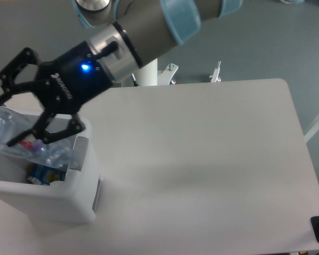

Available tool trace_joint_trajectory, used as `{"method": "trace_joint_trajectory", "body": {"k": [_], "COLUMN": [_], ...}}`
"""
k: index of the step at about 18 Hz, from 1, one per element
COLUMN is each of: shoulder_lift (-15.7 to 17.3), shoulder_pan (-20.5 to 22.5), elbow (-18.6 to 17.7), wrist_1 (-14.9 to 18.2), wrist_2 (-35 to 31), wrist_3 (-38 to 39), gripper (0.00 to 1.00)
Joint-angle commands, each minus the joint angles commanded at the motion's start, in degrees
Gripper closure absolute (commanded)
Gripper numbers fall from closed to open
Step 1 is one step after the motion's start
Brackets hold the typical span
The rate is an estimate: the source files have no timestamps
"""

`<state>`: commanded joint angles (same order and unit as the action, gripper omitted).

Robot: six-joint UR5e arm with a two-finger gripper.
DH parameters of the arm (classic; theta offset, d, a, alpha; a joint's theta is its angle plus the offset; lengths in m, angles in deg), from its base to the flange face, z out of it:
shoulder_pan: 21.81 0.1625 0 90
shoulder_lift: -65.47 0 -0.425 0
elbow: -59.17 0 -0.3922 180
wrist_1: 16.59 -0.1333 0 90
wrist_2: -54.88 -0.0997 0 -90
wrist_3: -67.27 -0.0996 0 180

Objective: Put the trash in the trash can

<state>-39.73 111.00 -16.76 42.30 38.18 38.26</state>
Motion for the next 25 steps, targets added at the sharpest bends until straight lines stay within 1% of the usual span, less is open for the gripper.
{"method": "trace_joint_trajectory", "body": {"k": [1,2,3,4,5,8,13,15,18,19,20,22,23,25], "shoulder_lift": [-0.09,-0.26,-0.44,-0.53,-0.53,-0.09,-0.17,-0.09,-0.26,-0.44,-0.44,-0.26,-0.09,-0.35], "shoulder_pan": [-0.09,-0.09,-0.09,-0.09,-0.09,-0.09,1.14,3.67,8.16,9.3,10.53,12.65,12.92,12.92], "elbow": [-0.53,-0.62,-0.71,-0.88,-1.23,-2.46,-2.47,-2.38,-1.33,-0.89,-0.27,0.26,0.43,0.61], "wrist_1": [-0.09,-0.17,-0.87,-1.31,-1.58,-1.67,-1.58,-1.67,-2.2,-2.11,-2.11,-2.02,-2.02,-2.02], "wrist_2": [0.0,0.0,0.0,-0.09,-0.09,-0.09,-0.61,-0.79,-1.14,-2.54,-5.94,-16.29,-21.57,-30.89], "wrist_3": [-0.26,-0.35,-0.26,-0.18,-0.17,-0.26,-0.35,-0.52,-1.4,-2.88,-5.34,-11.65,-14.21,-16.51], "gripper": [0.3,0.12,0.09,0.07,0.0,0.0,0.0,0.0,0.0,0.0,0.0,0.0,0.0,0.0]}}
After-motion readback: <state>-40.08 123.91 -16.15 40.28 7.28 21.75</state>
